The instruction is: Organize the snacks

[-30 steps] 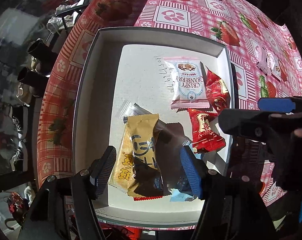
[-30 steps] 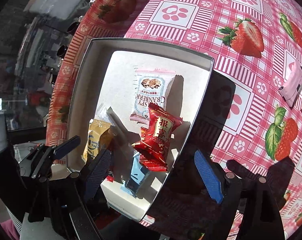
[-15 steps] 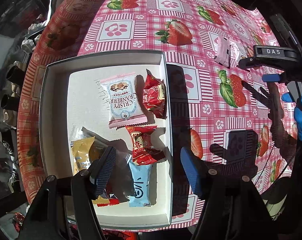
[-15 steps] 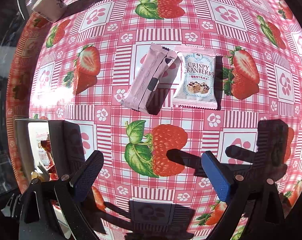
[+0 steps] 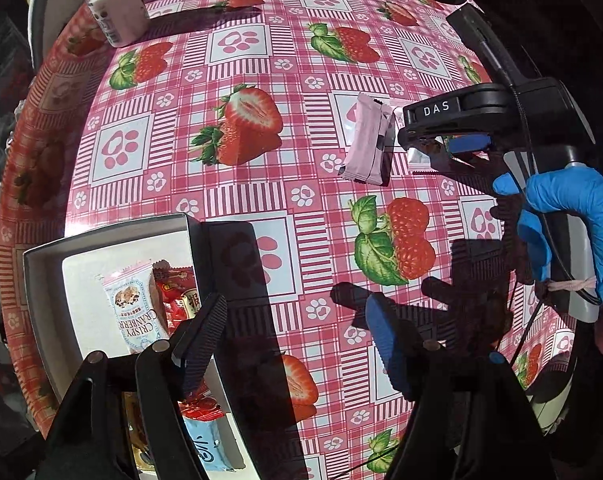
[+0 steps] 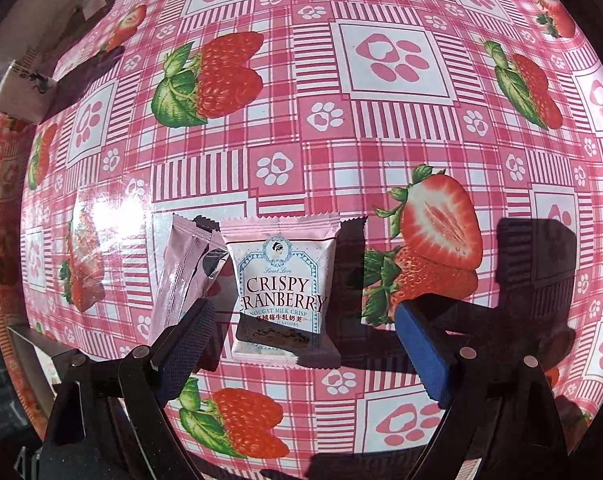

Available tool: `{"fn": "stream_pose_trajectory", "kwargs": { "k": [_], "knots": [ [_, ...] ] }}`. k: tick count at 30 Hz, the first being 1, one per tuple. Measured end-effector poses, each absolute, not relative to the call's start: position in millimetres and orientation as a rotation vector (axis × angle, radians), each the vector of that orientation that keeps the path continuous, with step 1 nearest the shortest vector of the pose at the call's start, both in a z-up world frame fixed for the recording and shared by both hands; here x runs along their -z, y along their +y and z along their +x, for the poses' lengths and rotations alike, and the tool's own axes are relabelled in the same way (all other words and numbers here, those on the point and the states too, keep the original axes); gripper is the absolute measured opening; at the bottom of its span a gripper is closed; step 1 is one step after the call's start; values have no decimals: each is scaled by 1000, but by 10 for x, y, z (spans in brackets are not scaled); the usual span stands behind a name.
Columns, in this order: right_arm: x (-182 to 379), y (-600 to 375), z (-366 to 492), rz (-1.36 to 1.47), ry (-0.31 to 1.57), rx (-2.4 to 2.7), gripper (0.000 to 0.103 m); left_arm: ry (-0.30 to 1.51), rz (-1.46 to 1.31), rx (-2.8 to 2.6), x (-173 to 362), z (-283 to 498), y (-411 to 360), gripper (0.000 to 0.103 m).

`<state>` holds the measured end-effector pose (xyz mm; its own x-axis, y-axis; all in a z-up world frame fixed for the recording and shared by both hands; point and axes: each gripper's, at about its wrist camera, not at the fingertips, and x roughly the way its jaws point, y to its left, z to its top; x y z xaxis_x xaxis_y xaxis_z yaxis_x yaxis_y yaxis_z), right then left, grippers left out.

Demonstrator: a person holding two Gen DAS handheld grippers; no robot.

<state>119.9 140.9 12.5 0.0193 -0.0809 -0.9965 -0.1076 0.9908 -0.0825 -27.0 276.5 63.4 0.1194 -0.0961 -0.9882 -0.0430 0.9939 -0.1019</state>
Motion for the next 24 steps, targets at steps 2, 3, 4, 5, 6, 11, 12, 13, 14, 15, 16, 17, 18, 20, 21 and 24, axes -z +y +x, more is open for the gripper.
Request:
{"fn": "stream_pose_trajectory", "kwargs": {
  "k": [2, 3, 4, 5, 6, 11, 12, 13, 14, 15, 16, 17, 18, 20, 21, 24],
  "knots": [
    [-112, 1443, 1194, -189, 1546, -23, 66, 1452, -106, 42, -584, -131, 2688, 76],
    [-107, 1476, 1184, -213, 1542, -28, 62, 1453, -104, 42, -554, -53, 2648, 76],
    [-105, 1500, 1166, -245, 1536, -28, 51, 1452, -104, 43, -527, 17, 2616, 76],
    [-117, 1501, 1141, -273, 1524, -32, 41, 1449, -105, 45, -497, 91, 2582, 76],
    [-131, 1482, 1117, -284, 1519, -41, 40, 1445, -106, 45, -464, 171, 2550, 76],
    [-237, 1032, 879, -224, 1545, -42, 40, 1415, -91, 50, -314, 578, 2348, 76],
    [-235, 921, 791, -220, 1551, -38, 40, 1409, -89, 55, -276, 663, 2298, 77],
    [-239, 850, 725, -216, 1556, -38, 40, 1411, -83, 61, -216, 765, 2240, 77],
    [-243, 785, 662, -214, 1560, -38, 40, 1419, -75, 61, -148, 845, 2192, 77],
    [-246, 693, 560, -214, 1562, -36, 40, 1431, -62, 56, -76, 909, 2152, 77],
    [-252, 627, 456, -213, 1565, -35, 40, 1446, -47, 46, 4, 967, 2117, 77],
    [-255, 576, 404, -209, 1567, -34, 41, 1459, -42, 34, 60, 993, 2101, 77],
    [-266, 496, 332, -204, 1568, -33, 41, 1470, -43, 23, 109, 1000, 2092, 74],
    [-274, 394, 217, -196, 1570, -32, 41, 1445, -13, -2, 107, 950, 2061, 60],
    [-280, 272, 121, -190, 1572, -35, 41, 1436, 11, 8, 101, 910, 2021, 47],
    [-287, 111, -135, -189, 1578, -39, 41, 1454, 44, 52, 92, 704, 1921, 27]
  ]
}}
